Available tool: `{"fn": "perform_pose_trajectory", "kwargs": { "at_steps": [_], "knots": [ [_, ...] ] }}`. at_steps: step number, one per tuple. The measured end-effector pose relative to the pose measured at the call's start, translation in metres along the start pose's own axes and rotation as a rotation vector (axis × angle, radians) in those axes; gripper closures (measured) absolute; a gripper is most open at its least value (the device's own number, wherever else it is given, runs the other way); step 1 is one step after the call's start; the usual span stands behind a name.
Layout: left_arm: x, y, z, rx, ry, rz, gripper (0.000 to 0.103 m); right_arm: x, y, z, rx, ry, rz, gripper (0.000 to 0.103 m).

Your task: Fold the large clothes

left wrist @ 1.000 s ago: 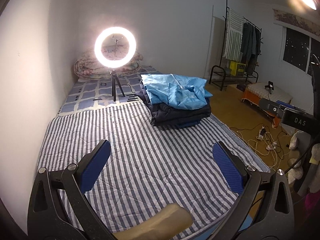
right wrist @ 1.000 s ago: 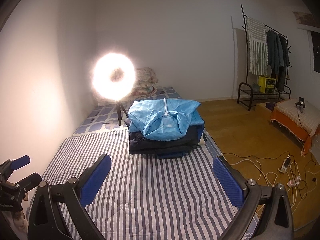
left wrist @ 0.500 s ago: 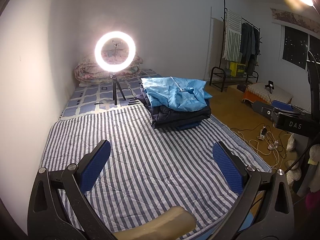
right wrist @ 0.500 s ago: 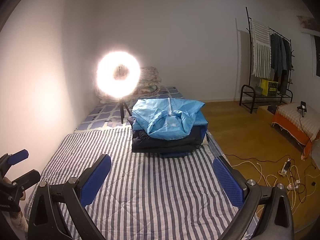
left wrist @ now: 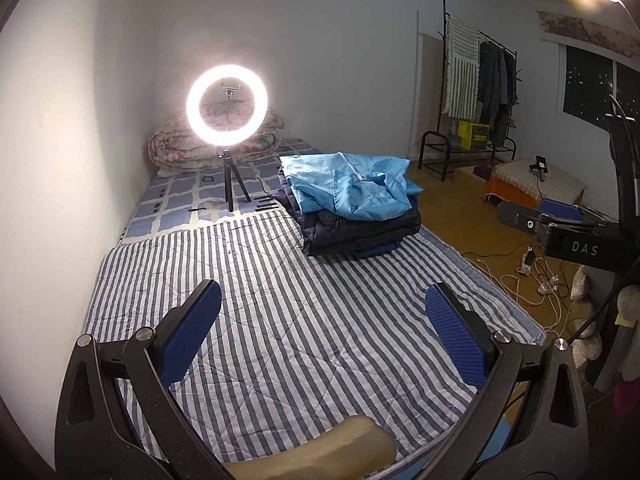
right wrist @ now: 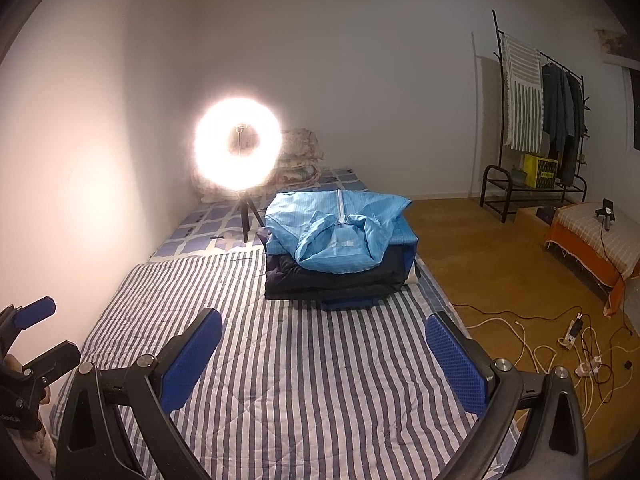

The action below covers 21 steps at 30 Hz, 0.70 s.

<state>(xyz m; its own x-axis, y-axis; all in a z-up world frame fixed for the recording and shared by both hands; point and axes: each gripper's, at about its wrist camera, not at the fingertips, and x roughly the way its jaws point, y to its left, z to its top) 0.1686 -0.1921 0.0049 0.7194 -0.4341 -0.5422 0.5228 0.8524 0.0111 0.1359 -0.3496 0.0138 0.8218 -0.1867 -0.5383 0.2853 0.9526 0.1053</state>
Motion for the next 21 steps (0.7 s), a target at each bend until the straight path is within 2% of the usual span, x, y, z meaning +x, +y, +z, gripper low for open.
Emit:
{"fn": "perform_pose_trajectory", "kwargs": {
  "at_steps": [21],
  "knots": [
    [0.0018, -0.0019, -0.0068, 0.017, 0.009, -0.016, 0.0, 0.0052, -0.0031, -0.0053, 0.008, 0.021, 0.001, 0.0]
  ]
}}
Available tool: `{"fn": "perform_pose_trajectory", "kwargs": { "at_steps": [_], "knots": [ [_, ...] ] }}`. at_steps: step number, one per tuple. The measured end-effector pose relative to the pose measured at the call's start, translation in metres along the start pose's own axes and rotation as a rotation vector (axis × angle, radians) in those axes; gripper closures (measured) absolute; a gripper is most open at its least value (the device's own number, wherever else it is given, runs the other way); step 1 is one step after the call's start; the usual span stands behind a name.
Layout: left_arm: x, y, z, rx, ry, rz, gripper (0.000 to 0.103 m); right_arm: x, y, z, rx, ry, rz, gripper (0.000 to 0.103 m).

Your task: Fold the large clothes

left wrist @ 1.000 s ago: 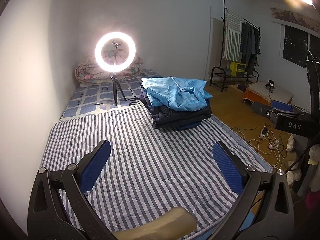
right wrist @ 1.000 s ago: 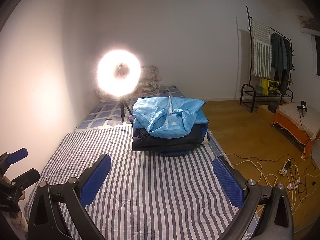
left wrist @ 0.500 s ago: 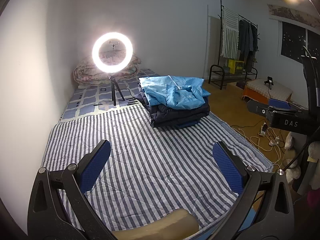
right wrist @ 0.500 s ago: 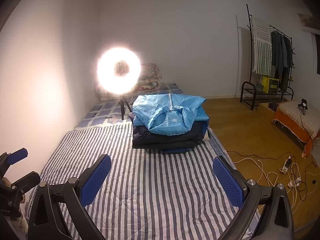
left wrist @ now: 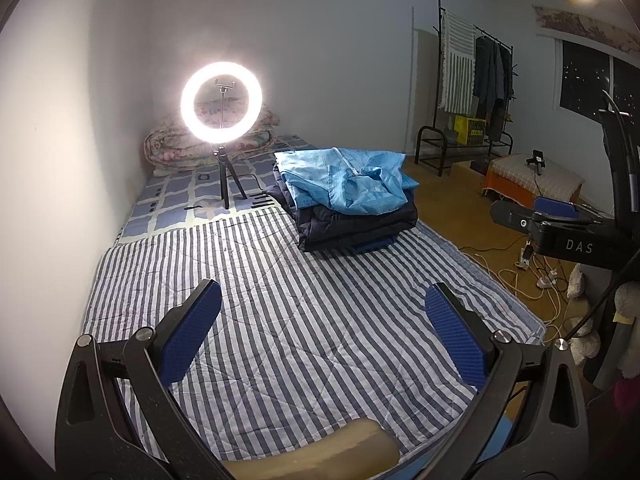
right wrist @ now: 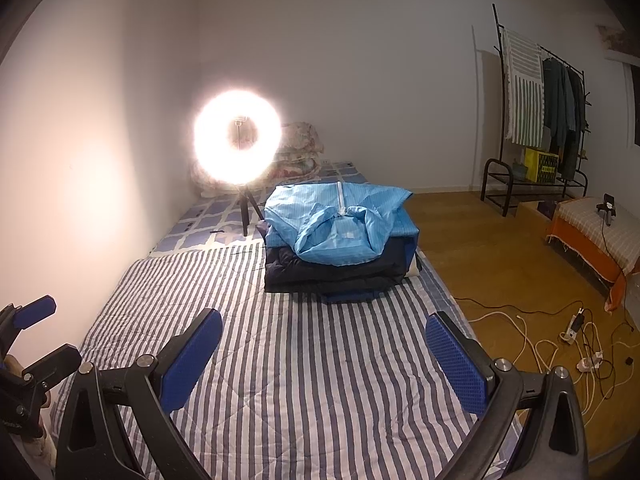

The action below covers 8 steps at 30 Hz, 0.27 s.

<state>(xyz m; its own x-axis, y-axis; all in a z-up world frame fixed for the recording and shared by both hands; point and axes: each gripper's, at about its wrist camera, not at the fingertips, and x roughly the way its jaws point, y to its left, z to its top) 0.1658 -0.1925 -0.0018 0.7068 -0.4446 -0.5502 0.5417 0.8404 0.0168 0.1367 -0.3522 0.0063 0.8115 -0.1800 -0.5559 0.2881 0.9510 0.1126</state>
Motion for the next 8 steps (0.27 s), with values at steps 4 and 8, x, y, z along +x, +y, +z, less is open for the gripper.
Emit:
{"fn": "perform_pose_trajectory", "kwargs": {
  "at_steps": [4, 8],
  "knots": [
    [0.0007, 0.0021, -0.0015, 0.011, -0.006, 0.002, 0.0, 0.0023, -0.0002, -0.0011, -0.002, 0.006, 0.003, 0.0],
    [0.0036, 0.0043, -0.0045, 0.014, -0.002, 0.01, 0.0, 0.0041, -0.0003, -0.0017, 0.001, 0.012, 0.003, 0.0]
  ]
}}
